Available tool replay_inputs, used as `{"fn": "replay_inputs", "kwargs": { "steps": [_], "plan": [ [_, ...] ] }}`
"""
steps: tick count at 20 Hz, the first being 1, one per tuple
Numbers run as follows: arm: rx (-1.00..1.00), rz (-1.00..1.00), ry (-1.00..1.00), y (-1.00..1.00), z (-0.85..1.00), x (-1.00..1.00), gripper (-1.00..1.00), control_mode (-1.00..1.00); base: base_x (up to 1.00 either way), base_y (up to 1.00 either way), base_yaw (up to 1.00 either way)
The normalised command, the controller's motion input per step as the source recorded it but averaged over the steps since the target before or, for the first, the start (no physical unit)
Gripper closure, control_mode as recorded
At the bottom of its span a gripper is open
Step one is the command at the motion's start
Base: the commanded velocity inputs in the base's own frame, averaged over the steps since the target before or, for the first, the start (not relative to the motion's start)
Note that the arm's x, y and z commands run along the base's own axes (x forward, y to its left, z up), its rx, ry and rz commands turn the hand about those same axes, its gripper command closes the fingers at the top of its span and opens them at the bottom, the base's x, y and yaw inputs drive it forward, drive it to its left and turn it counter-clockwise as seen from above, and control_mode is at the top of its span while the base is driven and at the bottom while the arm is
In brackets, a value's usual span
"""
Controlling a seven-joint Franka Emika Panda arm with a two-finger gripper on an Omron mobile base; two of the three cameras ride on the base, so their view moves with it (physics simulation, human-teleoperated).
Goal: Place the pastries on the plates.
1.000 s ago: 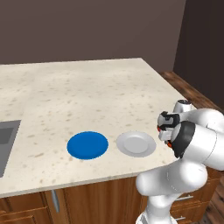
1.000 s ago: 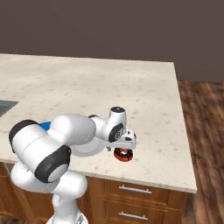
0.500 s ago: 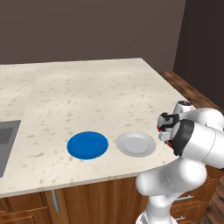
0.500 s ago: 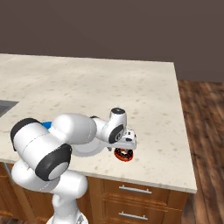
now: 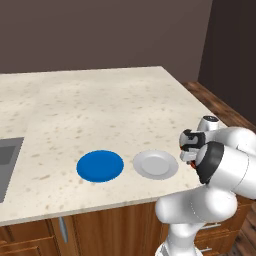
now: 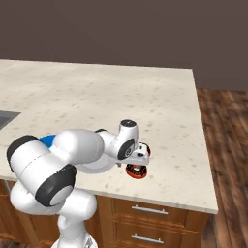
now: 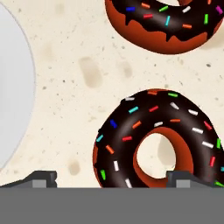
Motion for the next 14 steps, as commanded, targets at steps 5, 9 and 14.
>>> {"fn": "replay_inputs", "kwargs": {
  "steps": [5,9,14],
  "plan": [
    [0.0,0.0,-0.03,0.21,0.0,0.0,-1.0,-1.0,0.0,0.0,0.0],
    [0.0,0.0,-0.04,0.06,-0.03,0.0,-1.0,-1.0,0.0,0.0,0.0],
    [0.0,0.0,-0.06,0.0,-0.12,0.0,-1.0,-1.0,0.0,0.0,0.0]
  ]
}}
